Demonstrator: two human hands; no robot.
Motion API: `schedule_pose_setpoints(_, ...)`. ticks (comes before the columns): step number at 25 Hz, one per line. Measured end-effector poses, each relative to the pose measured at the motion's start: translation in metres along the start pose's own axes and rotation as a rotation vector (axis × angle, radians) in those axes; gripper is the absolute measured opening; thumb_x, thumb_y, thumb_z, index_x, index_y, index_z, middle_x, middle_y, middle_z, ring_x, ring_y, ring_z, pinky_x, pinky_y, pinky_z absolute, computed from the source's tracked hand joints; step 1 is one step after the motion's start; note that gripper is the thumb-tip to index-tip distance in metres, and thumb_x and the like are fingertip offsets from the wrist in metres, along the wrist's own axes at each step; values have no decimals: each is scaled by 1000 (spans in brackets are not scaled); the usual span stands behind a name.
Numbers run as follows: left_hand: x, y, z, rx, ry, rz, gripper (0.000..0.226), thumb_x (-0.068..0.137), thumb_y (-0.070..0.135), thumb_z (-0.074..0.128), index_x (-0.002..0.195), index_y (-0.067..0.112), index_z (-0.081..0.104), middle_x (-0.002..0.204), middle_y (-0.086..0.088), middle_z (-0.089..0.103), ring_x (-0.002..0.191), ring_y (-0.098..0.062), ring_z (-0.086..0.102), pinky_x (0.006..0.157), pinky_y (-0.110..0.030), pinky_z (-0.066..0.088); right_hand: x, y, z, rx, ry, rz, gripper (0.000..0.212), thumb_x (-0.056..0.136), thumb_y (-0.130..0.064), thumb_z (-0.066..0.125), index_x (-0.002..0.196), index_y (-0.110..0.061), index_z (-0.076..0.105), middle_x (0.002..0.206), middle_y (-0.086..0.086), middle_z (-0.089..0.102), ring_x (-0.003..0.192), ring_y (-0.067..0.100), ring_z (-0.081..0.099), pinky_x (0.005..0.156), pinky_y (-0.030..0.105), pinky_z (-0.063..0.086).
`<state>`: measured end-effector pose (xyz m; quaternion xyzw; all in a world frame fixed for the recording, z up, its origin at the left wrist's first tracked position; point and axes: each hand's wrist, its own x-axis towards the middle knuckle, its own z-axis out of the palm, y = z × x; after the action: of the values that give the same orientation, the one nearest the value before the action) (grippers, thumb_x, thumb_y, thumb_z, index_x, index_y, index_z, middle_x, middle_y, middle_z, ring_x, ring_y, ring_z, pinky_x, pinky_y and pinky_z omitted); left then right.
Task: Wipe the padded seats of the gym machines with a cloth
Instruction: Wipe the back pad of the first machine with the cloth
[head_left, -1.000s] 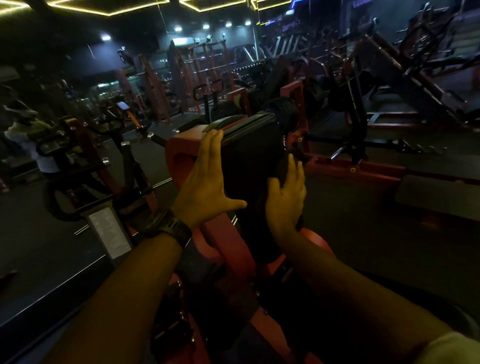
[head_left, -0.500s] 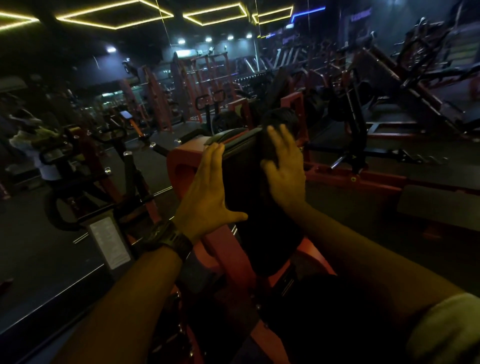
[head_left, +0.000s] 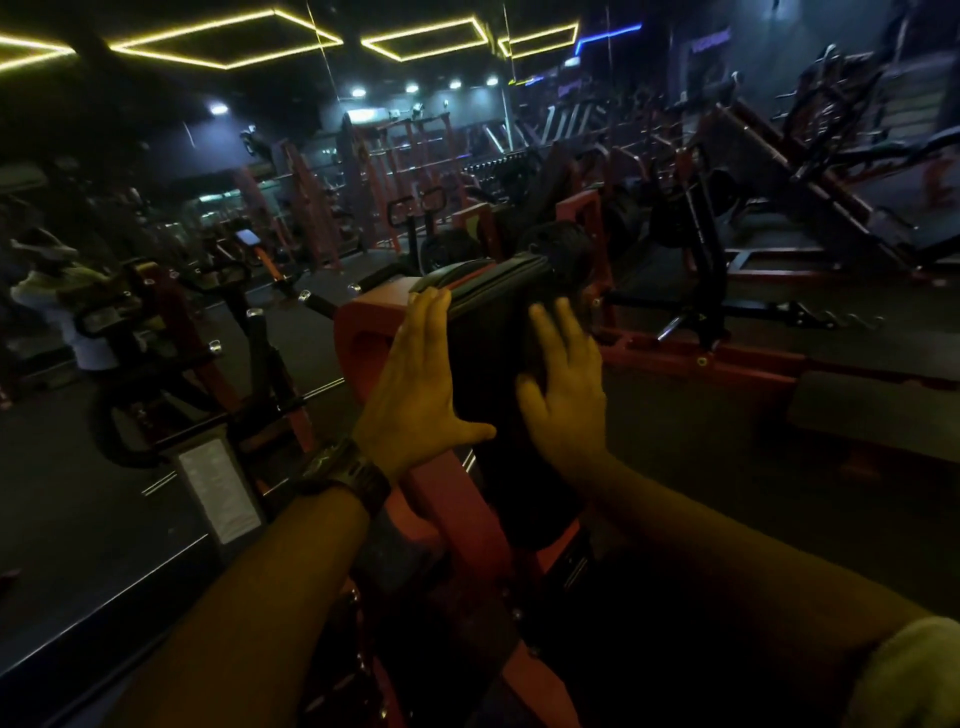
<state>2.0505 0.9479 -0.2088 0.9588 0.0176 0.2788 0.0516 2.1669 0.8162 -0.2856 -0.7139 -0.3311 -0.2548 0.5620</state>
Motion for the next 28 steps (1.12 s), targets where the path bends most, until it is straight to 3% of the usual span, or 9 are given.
schedule_pose_setpoints(2, 0, 1, 0, 13, 0, 10, 150, 58, 51, 95, 159, 9, -8, 168, -14, -7, 156, -29, -10, 127, -50, 7, -4, 22, -8, -52, -28, -101, 73, 83, -31, 51, 154, -28, 37, 165, 1, 23, 147, 27, 27, 115, 44, 29)
schedule_pose_setpoints(5, 1, 1, 0, 37, 5, -6, 152, 56, 52, 95, 160, 8, -7, 169, -14, -7, 156, -31, -8, 126, -56, 11, -8, 4, -2, 130, 47, 482, 75, 84, -36, 46, 157, -36, 29, 167, -4, 19, 150, 25, 21, 119, 55, 25)
schedule_pose_setpoints(9, 0, 0, 0, 37, 14, 16, 152, 56, 51, 95, 159, 8, -8, 169, -15, -7, 156, -31, -9, 126, -55, 12, -44, 18, -2, -88, -64, -128, 75, 84, -33, 53, 155, -34, 31, 167, -3, 16, 152, 9, 7, 115, 50, 25)
schedule_pose_setpoints(13, 1, -1, 0, 38, 9, 8, 152, 56, 51, 95, 159, 8, -8, 169, -15, -7, 156, -30, -9, 127, -51, 10, -44, -15, 11, 142, 74, 655, 71, 92, -34, 51, 157, -40, 23, 168, -6, 12, 152, 28, 15, 117, 49, 23)
schedule_pose_setpoints(16, 0, -2, 1, 20, 24, 24, 151, 57, 50, 95, 160, 7, -6, 169, -16, -5, 156, -30, -8, 127, -51, 10, -79, -5, 13, 12, -28, 45, 78, 85, -32, 55, 156, -38, 26, 168, -3, 11, 152, 18, 12, 123, 37, 7)
schedule_pose_setpoints(20, 1, 1, 2, 9, 47, 28, 149, 56, 45, 97, 159, 1, 0, 168, -20, -2, 156, -34, -5, 126, -54, 12, -57, -22, 16, 258, 122, 797, 68, 95, -28, 54, 156, -39, 28, 168, -4, 14, 151, 29, 16, 121, 44, 15)
schedule_pose_setpoints(24, 0, -1, 2, 2, 44, 35, 149, 56, 46, 97, 160, 2, -1, 168, -19, -2, 156, -32, -6, 127, -53, 11, -85, -11, 22, 75, 51, 176, 73, 85, -28, 55, 154, -40, 33, 167, -6, 17, 151, 21, 17, 122, 29, 9)
schedule_pose_setpoints(27, 1, 0, 3, 19, 42, 26, 150, 57, 48, 96, 160, 1, -1, 168, -18, -4, 156, -32, -6, 127, -53, 11, -66, -16, 22, 293, 192, 883, 64, 96, -29, 51, 155, -39, 30, 167, -4, 17, 151, 27, 20, 119, 42, 20)
schedule_pose_setpoints(28, 0, 0, 3, 18, 38, 27, 150, 56, 49, 96, 160, 1, -1, 168, -18, -4, 156, -32, -6, 126, -54, 12, -73, -25, 24, 238, 146, 816, 66, 95, -30, 51, 156, -40, 27, 168, -5, 15, 151, 26, 17, 120, 42, 17)
